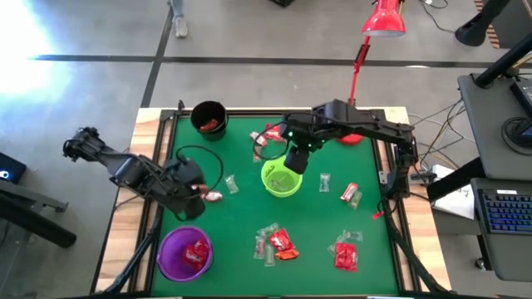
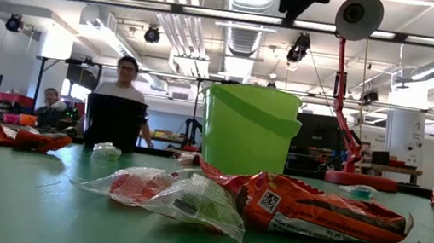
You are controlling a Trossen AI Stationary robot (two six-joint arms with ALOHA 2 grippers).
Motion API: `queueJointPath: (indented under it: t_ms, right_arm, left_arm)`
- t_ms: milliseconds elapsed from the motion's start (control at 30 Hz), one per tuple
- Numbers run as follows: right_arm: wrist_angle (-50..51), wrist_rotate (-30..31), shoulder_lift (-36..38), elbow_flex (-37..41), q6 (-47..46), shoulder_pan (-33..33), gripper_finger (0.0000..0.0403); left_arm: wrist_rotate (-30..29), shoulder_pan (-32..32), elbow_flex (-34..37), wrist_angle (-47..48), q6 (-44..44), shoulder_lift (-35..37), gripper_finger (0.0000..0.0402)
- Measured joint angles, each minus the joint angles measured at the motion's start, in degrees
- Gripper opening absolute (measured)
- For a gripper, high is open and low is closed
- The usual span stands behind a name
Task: Sort candy
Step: Put the red candy into the violet bucket
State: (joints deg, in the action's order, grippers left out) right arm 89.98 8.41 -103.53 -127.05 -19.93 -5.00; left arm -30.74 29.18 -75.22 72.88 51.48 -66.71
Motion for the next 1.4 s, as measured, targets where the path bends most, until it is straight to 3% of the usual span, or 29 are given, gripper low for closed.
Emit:
queueJointPath:
  t_ms: [133, 367, 900, 1100, 1400]
  right_arm:
    - [0.0, 3.5, 0.0, 3.6, -3.2, 1.7, 0.0171]
    - [0.1, 3.1, 0.0, 10.9, -10.3, 4.4, 0.0171]
    - [-6.4, -12.1, -0.2, 16.0, -25.0, 10.8, 0.0171]
    - [-15.3, -13.4, -0.3, 18.4, -24.8, 10.9, 0.0171]
    - [-17.4, -14.3, -0.3, 22.5, -30.6, 12.1, 0.0171]
  left_arm:
    - [-4.4, -0.2, 0.0, 0.8, 0.0, 2.3, 0.0096]
    - [-6.3, -0.2, 0.0, 1.7, -0.3, 5.9, 0.0096]
    - [-9.4, -0.4, 0.0, 1.8, -6.3, 6.9, 0.0096]
    - [-9.3, -0.4, 0.0, 1.8, -6.2, 7.0, 0.0096]
    - [-8.8, -0.4, 0.0, 1.8, -6.2, 7.4, 0.0096]
